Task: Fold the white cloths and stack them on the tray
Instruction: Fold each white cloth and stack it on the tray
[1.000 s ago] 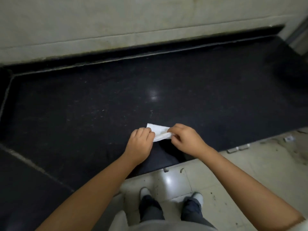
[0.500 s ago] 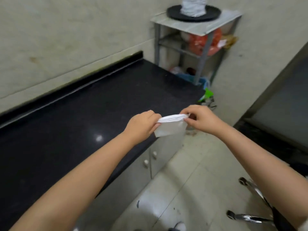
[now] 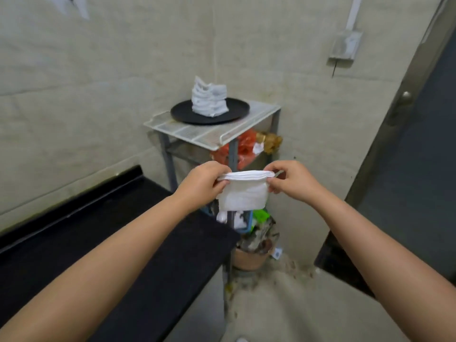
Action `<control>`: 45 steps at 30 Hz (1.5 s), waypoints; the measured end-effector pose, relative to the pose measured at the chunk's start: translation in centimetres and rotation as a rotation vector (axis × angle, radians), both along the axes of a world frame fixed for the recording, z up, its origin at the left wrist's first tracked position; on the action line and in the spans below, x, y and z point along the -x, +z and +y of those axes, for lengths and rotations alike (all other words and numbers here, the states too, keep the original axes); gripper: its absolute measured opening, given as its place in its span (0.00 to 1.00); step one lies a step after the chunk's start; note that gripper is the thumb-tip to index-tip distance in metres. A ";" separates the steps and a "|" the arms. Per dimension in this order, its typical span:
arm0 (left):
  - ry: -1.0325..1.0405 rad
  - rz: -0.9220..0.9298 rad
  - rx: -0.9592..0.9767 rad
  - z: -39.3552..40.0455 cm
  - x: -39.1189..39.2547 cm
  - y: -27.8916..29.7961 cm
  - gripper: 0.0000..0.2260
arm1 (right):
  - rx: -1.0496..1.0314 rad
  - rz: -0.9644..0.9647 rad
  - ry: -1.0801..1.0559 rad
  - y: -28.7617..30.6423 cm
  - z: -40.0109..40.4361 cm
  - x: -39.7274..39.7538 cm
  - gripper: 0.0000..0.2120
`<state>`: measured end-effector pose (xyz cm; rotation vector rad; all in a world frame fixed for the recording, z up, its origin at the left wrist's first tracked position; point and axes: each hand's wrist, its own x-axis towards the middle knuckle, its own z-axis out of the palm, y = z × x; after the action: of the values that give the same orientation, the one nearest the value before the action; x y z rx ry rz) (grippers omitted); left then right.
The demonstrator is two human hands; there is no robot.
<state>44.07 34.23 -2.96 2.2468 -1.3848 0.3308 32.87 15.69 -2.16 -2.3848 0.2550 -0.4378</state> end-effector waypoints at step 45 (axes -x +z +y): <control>0.908 -0.040 -0.214 -29.9 -40.3 8.4 0.15 | -0.047 -0.084 0.681 4.2 -29.3 -56.6 0.08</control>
<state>84.32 4.37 5.49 2.9444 -0.3311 0.5309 89.48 -13.59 2.04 -2.2260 -0.5664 -0.2004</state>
